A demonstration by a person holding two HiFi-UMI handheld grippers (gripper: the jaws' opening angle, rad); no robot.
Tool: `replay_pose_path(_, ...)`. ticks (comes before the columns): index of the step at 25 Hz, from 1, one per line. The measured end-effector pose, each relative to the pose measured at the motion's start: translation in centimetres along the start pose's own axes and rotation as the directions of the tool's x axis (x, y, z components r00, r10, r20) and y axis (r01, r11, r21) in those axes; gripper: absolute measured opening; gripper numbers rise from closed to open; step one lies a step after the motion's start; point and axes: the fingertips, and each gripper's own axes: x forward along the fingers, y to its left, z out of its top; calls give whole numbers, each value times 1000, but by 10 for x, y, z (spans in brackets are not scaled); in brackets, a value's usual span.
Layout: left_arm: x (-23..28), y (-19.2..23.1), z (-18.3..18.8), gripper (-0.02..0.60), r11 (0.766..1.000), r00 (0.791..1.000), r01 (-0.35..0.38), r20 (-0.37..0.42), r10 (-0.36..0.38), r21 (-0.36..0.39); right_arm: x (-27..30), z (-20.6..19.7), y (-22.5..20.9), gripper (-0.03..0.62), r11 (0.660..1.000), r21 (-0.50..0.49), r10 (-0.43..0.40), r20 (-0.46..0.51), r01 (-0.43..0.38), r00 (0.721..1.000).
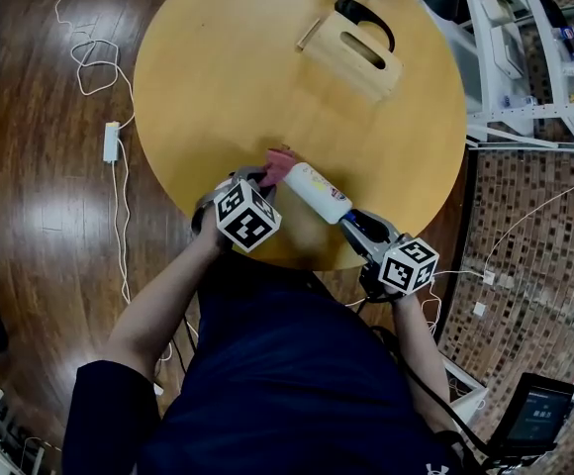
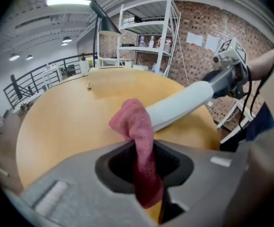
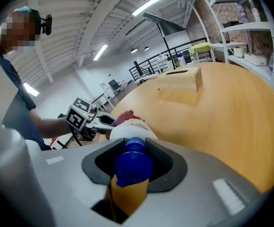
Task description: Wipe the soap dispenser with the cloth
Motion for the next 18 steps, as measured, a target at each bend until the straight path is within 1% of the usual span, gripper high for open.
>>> replay_pose_path(2,-15,-14,16,91,999,999,17,51,-19,28,1,1,0,140,999,40,11,6,-11,1000)
replay_pose_path(4,-33,-48,42,91,992,989,68,123,-81,107,1,1,-2,140,994,103,26,17,-28,1000)
replay_pose_path(5,-38,-69,52,91,982,982,100,146,-124,160,1,2,-3,140,990,138,35,23,-38,999)
replay_pose_path(7,-40,-107,66,91,956,965,161,161,-205,247,3,2,-4,140,979,196,50,34,-56,998)
replay_pose_path(8,-38,-121,69,91,946,959,184,161,-233,268,4,1,-4,140,975,213,52,37,-59,998)
replay_pose_path(9,-35,-129,70,91,941,955,198,161,-248,275,4,1,-4,140,973,223,49,40,-57,998)
replay_pose_path(10,-32,-132,71,91,942,954,202,163,-251,270,2,1,-6,140,972,229,43,43,-51,998)
replay_pose_path(12,-29,-123,71,91,953,958,192,168,-234,232,1,2,-8,140,973,225,34,46,-43,998)
replay_pose_path(14,-23,-99,68,89,972,970,153,162,-182,178,2,3,-9,140,978,206,31,41,-39,999)
replay_pose_path(16,-14,-66,58,89,987,986,92,128,-109,130,3,3,-10,140,979,200,30,40,-37,999)
replay_pose_path(18,-4,-36,43,89,994,996,36,75,-43,100,4,3,-11,140,976,216,31,46,-41,998)
